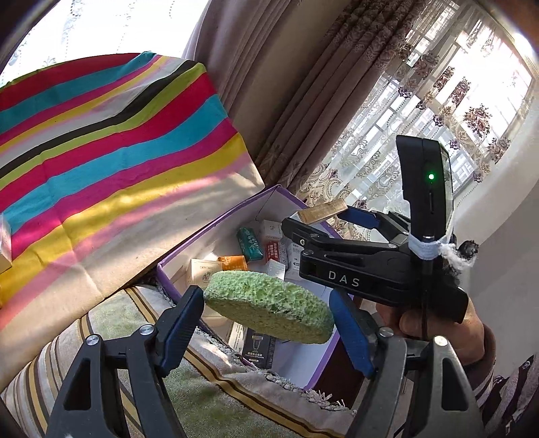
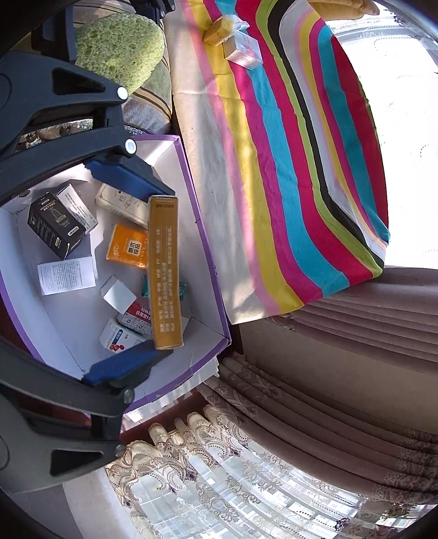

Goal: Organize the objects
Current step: 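Open both grippers to drop the sponge and gold box into the storage box, then move both open grippers back to the remaining items on the sofa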

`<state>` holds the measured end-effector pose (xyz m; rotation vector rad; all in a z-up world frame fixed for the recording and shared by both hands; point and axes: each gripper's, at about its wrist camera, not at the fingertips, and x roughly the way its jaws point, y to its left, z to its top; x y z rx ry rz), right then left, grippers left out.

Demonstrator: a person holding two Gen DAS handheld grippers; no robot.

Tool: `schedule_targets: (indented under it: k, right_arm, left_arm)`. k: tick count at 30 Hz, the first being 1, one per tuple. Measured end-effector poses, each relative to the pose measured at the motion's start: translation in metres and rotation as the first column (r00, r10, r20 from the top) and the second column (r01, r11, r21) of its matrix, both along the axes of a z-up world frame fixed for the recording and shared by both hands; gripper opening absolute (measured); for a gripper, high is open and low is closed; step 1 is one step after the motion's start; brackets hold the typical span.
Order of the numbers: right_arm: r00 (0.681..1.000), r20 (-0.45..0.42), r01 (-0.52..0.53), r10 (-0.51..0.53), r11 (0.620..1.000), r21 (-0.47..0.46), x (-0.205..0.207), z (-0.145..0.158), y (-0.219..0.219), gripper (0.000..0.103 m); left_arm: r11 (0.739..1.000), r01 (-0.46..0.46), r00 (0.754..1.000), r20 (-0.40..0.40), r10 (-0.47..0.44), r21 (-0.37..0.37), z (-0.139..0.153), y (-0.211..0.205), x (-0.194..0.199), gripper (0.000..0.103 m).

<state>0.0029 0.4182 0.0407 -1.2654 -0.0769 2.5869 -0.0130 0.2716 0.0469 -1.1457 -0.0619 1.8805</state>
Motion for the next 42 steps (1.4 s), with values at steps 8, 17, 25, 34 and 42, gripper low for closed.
schedule_targets:
  k: [8, 17, 25, 34, 42]
  right_arm:
    - [1.000, 0.013, 0.005, -0.005, 1.000, -0.005, -0.001, -0.002, 0.002, 0.085]
    - [0.999, 0.011, -0.048, 0.048, 0.998, -0.033, -0.004, -0.001, -0.018, 0.090]
    - [0.990, 0.020, -0.136, 0.137, 0.989, -0.051, -0.012, 0.001, -0.054, 0.091]
    - [0.968, 0.033, -0.248, 0.251, 0.967, -0.062, -0.026, 0.002, -0.106, 0.092]
    - [0.925, 0.053, -0.368, 0.377, 0.921, -0.127, -0.042, -0.001, -0.169, 0.092]
  left_arm:
    - [1.000, -0.025, 1.000, 0.013, 0.025, 0.009, 0.000, -0.004, -0.004, 0.085]
    - [0.989, -0.150, 0.988, 0.029, 0.150, -0.001, -0.002, -0.042, -0.018, 0.085]
    - [0.956, -0.292, 0.956, 0.038, 0.292, 0.005, -0.003, -0.105, -0.035, 0.085]
    - [0.877, -0.479, 0.877, 0.031, 0.480, -0.035, -0.011, -0.201, -0.054, 0.085]
    - [0.797, -0.592, 0.803, 0.000, 0.596, -0.118, -0.020, -0.274, -0.068, 0.085]
